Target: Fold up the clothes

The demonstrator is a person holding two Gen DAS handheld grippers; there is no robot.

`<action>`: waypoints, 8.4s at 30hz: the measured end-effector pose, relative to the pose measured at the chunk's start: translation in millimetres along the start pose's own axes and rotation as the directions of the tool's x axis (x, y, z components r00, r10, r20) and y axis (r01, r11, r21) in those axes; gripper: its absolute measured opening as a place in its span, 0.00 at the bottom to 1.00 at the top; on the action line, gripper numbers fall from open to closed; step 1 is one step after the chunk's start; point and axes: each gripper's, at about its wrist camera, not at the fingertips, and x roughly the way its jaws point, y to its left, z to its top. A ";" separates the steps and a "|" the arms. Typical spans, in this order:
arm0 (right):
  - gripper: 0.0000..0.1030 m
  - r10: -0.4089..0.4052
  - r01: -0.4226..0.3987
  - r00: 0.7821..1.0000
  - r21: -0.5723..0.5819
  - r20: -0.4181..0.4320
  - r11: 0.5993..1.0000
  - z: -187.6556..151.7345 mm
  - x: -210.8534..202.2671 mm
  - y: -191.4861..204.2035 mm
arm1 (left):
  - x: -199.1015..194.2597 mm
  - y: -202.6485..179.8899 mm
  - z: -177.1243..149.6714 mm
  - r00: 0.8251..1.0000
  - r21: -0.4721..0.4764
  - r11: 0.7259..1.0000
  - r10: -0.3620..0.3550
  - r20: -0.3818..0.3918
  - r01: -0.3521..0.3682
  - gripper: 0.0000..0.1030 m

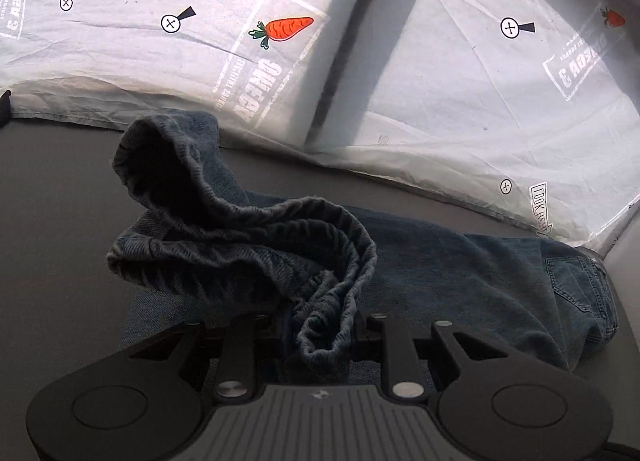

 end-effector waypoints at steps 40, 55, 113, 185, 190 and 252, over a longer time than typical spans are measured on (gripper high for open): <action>0.07 -0.012 0.018 0.998 0.101 -0.062 0.995 24.8 19.6 -62.4 | 32.6 -11.9 13.8 0.972 -0.204 0.969 -0.173 -0.160 0.139 0.67; 0.25 0.178 -0.178 0.984 -0.002 -0.024 0.984 25.2 22.6 -13.2 | -1.3 49.9 7.3 0.994 -0.160 0.983 0.073 -0.084 -0.086 0.67; 0.60 0.207 -0.207 0.978 0.132 0.016 0.969 127.4 66.9 -26.3 | 55.5 99.0 -22.9 0.922 -0.644 0.763 -0.217 -0.321 -0.045 0.71; 0.62 0.226 -0.359 0.931 0.839 0.288 0.410 166.5 44.2 -348.1 | 112.7 -99.1 5.0 0.911 -0.554 0.831 -0.188 -0.367 -0.051 0.71; 0.70 0.228 -0.399 0.915 0.817 0.331 0.416 190.2 62.4 -347.7 | 134.1 -113.8 8.9 0.906 -0.489 0.868 -0.133 -0.402 -0.089 0.71; 0.46 0.621 -0.545 0.761 0.334 -0.188 0.769 75.5 68.6 25.6 | -1.9 48.6 14.9 0.979 -0.463 0.871 0.083 -0.185 -0.161 0.93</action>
